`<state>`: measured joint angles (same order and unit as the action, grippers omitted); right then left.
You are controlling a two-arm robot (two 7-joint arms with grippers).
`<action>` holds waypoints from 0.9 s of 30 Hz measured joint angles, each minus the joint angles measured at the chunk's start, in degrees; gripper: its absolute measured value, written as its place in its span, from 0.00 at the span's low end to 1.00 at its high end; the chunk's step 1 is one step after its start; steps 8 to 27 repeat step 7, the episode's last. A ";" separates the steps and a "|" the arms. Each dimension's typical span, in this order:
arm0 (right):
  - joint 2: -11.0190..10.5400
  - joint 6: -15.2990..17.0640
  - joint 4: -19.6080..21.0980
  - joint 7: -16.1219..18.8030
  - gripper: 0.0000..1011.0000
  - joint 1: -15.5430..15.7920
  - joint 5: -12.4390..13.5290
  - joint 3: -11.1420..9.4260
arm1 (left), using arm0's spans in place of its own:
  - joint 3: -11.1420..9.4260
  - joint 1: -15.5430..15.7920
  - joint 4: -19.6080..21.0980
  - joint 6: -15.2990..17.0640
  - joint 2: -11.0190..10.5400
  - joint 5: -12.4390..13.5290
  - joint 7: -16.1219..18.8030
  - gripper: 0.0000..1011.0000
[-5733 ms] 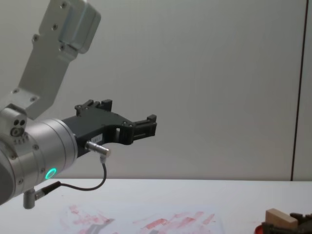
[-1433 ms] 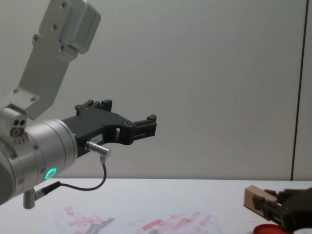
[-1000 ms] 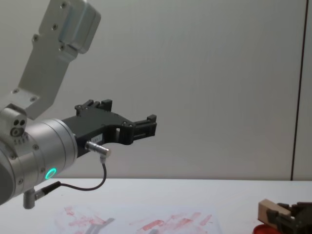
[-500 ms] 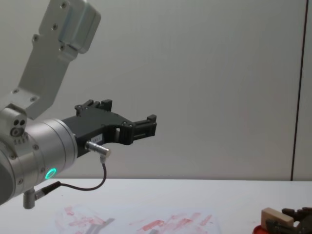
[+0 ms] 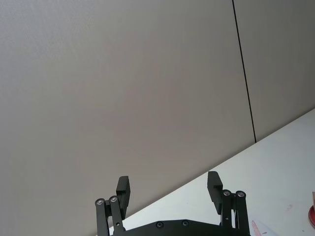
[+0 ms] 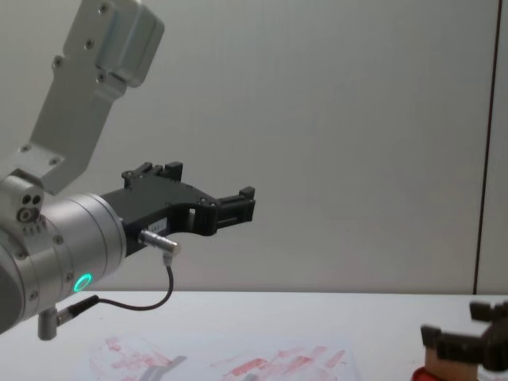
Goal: Use the one hand to pick up the stamp and affix it onto the A4 paper.
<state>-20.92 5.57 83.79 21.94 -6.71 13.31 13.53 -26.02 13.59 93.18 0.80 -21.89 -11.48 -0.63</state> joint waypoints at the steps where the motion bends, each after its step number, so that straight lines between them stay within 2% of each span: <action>1: -0.03 -0.19 0.41 -0.12 0.88 0.06 0.34 -0.08 | 0.00 0.00 0.00 0.00 0.00 0.00 0.00 0.99; 5: -0.16 -0.90 2.23 -0.88 0.99 0.29 1.72 -0.41 | 0.00 0.00 0.00 0.00 0.00 0.00 0.00 0.99; 27: -0.19 -1.17 2.94 -1.22 0.99 0.38 2.25 -0.55 | 0.00 0.00 0.00 0.00 0.00 0.00 0.00 0.99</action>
